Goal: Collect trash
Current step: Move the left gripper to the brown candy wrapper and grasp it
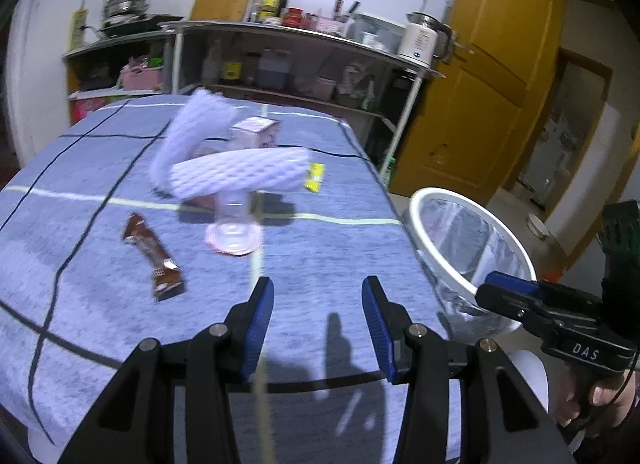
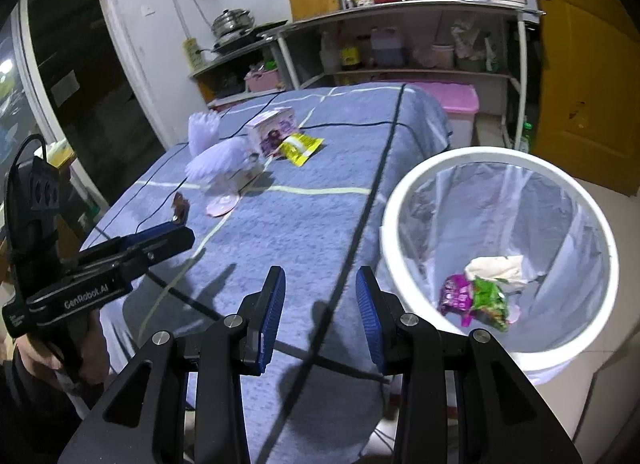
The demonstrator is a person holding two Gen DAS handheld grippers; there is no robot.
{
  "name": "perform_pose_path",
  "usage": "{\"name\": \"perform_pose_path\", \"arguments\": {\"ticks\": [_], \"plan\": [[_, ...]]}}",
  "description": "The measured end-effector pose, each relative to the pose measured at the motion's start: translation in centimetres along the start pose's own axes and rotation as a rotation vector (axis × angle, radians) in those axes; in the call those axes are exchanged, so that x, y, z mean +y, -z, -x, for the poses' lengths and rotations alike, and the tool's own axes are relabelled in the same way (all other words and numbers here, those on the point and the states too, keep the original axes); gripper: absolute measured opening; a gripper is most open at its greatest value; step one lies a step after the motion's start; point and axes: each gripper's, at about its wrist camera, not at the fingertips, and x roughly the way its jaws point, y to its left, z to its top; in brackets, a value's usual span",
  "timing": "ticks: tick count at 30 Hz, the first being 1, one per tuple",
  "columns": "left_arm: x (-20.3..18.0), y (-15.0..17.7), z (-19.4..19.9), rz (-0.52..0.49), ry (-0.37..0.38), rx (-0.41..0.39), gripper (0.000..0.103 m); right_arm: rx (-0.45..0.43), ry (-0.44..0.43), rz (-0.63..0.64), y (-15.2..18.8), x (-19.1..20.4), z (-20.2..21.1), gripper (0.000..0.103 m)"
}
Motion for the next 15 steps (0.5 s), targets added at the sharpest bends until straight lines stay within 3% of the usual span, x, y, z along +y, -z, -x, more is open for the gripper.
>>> {"name": "perform_pose_path", "arguments": {"ticks": [4,9,15], "plan": [[2.3,0.0,0.3,0.056,-0.041,-0.004,0.048,0.009,-0.012,0.02,-0.3,0.9,-0.6,0.038],[4.9,-0.5,0.5,0.115,-0.111,-0.022,0.057,0.01,-0.026,0.043,-0.9,2.1,-1.3,0.038],[6.9,-0.7,-0.3,0.16,-0.168,-0.017,0.058,0.012,-0.044,0.068,-1.9,3.3,-2.4,0.038]]}}
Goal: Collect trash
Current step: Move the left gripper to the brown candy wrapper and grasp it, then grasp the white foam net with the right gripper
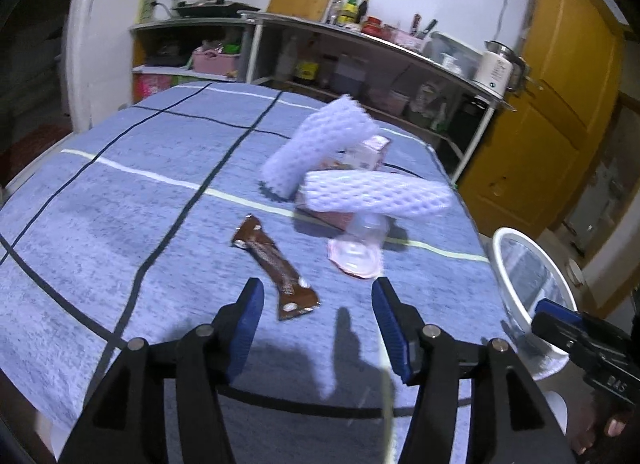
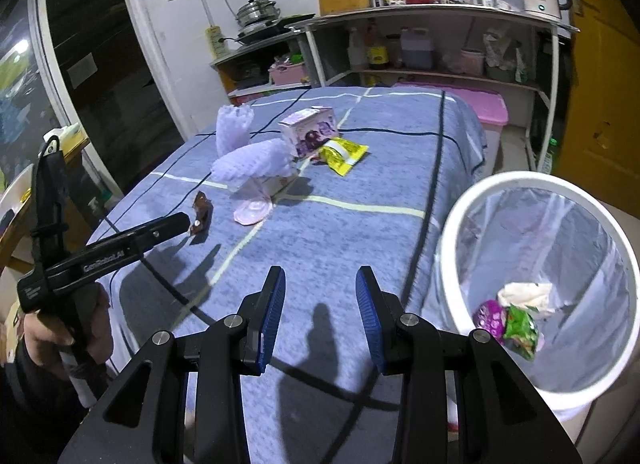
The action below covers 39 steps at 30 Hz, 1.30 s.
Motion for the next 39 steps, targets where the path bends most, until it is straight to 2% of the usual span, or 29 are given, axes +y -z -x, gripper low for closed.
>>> {"name": "perform_pose_path", "arguments": {"ticks": [6,7,9,11,15,27,35,39], "plan": [[1.0,-0.5,-1.6,0.045,-0.025,0.021,0.058,-0.016,-0.011,0.021,-1.4,0.7,-0.9,0.039],[1.0,-0.7,-1.9,0.052,-0.027,0.026,0.058,-0.019,-0.015,0.023,-1.7,0.8,-1.1,0.041],[1.0,-0.9,-2.4,0.056,-0.026,0.031,0.058,-0.025,-0.022,0.026,-2.4,0.9,-1.4,0.051],[1.0,-1.0,-3.0,0.052,-0.031,0.041,0.057,-0.034,-0.03,0.034,-3.1,1.1,-1.8,0.052],[1.0,-0.6,-3.9,0.042,-0.043,0.079,0.04,-0.041,-0.045,0.063,-4.9,1.7,-3.1,0.052],[2.0,-0.4,-3.6,0.02,-0.03,0.069,0.026,-0.013,-0.119,0.113,-8.9,2.7,-8.7,0.052],[2.4,-0.4,-3.5,0.016,-0.017,0.066,0.021,0.058,-0.155,0.124,-9.0,2.8,-10.8,0.052],[2.5,-0.4,-3.4,0.014,-0.014,0.066,0.021,0.074,-0.135,0.149,-8.5,3.6,-10.9,0.034]]}}
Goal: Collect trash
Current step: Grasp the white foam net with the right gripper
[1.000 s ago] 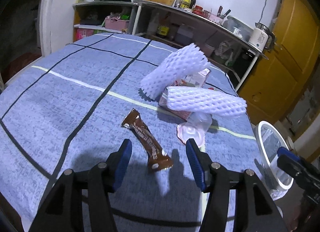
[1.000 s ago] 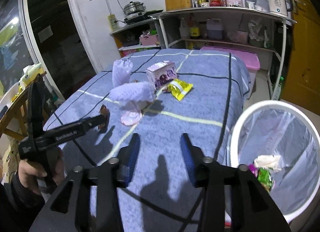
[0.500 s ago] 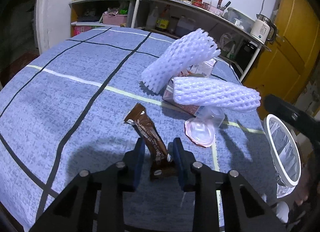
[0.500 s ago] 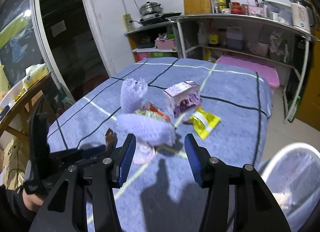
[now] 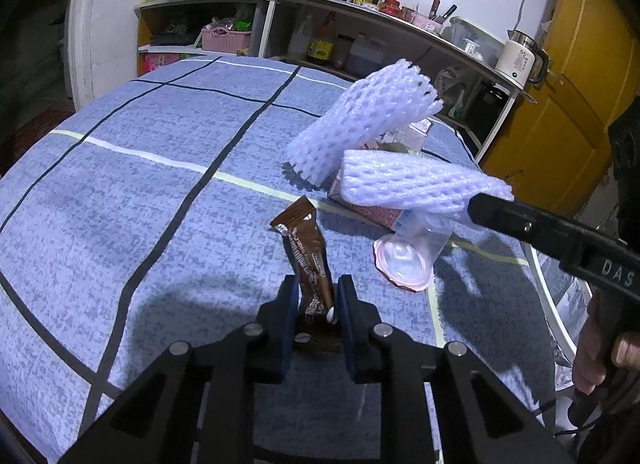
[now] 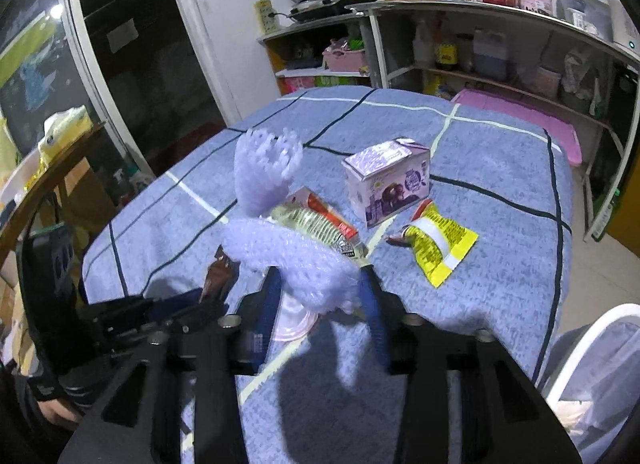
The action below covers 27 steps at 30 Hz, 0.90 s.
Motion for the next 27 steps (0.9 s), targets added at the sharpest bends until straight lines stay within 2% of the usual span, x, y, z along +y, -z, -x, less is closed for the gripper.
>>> {"name": "perform_pose_path", "arguments": {"ticks": [6,20,23,25,27], "plan": [[0.0,0.2,0.3,0.003,0.001,-0.001,0.02,-0.031,0.022,-0.003,0.5,0.6,1.2,0.024],[-1.7,0.9,3.1,-0.034,0.046,-0.036,0.019,-0.104,0.051,-0.096,3.3,-0.2,6.2,0.022],[-2.4,0.9,3.6,-0.05,0.06,-0.044,0.017,-0.112,0.068,-0.117,4.3,-0.7,7.3,0.022],[-2.8,1.0,3.8,-0.06,0.07,-0.046,0.007,-0.116,0.08,-0.129,5.0,-0.9,8.1,0.022],[-3.3,1.1,4.0,-0.072,0.08,-0.047,0.007,-0.122,0.093,-0.147,5.6,-1.4,8.9,0.022]]}}
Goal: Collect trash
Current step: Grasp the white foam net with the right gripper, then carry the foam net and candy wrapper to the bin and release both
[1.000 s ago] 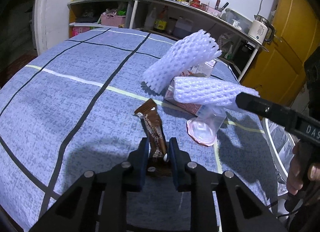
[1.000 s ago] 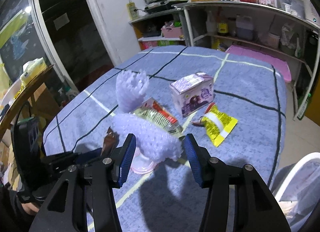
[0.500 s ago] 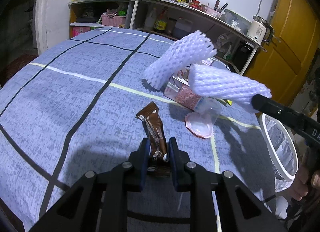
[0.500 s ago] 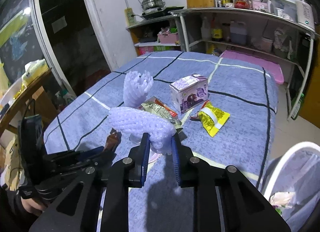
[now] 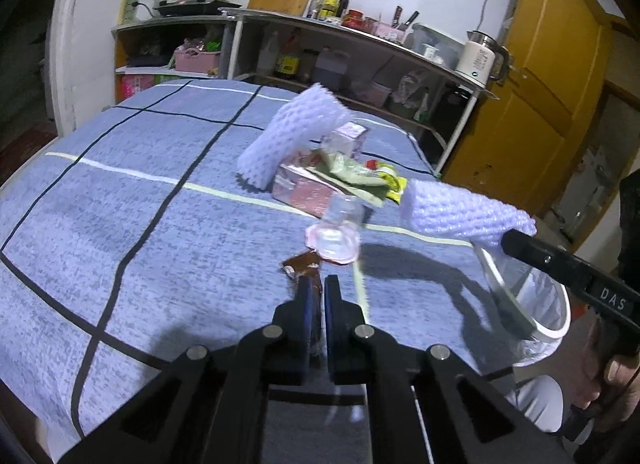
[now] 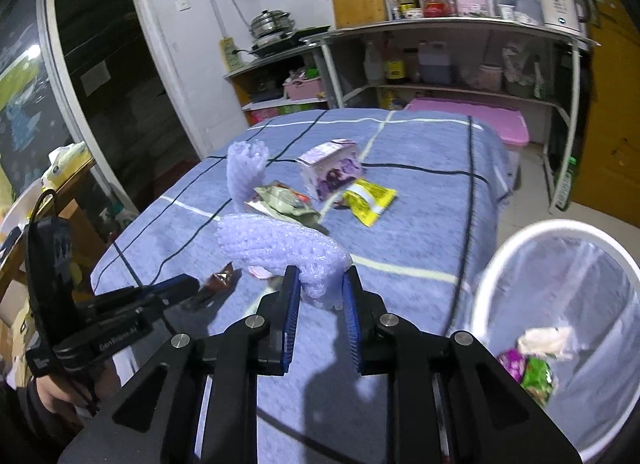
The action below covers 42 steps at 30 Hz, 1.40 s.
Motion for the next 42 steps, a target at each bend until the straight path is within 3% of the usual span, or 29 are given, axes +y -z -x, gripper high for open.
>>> {"name": "perform_pose_path", "arguments": {"ticks": [7,12,20,29,42], "plan": [[-0.8,0.5,0.1,-0.019,-0.02,0.003,0.008,-0.007,0.02,-0.041,1.4,-1.5,1.8,0.022],[0.0,0.7,-0.6,0.002,-0.041,0.03,0.026,-0.017,0.027,-0.051,2.0,-2.0,2.7,0.022],[-0.6,1.8,-2.3,-0.024,-0.07,0.104,0.026,-0.027,0.044,-0.076,2.6,-3.1,3.7,0.022],[-2.3,1.9,-1.5,-0.075,-0.044,0.078,0.021,-0.049,0.061,-0.103,3.2,-4.4,5.1,0.022],[-5.2,0.7,0.2,-0.124,0.055,0.025,0.02,-0.076,0.105,-0.15,4.0,-6.6,7.2,0.022]]}}
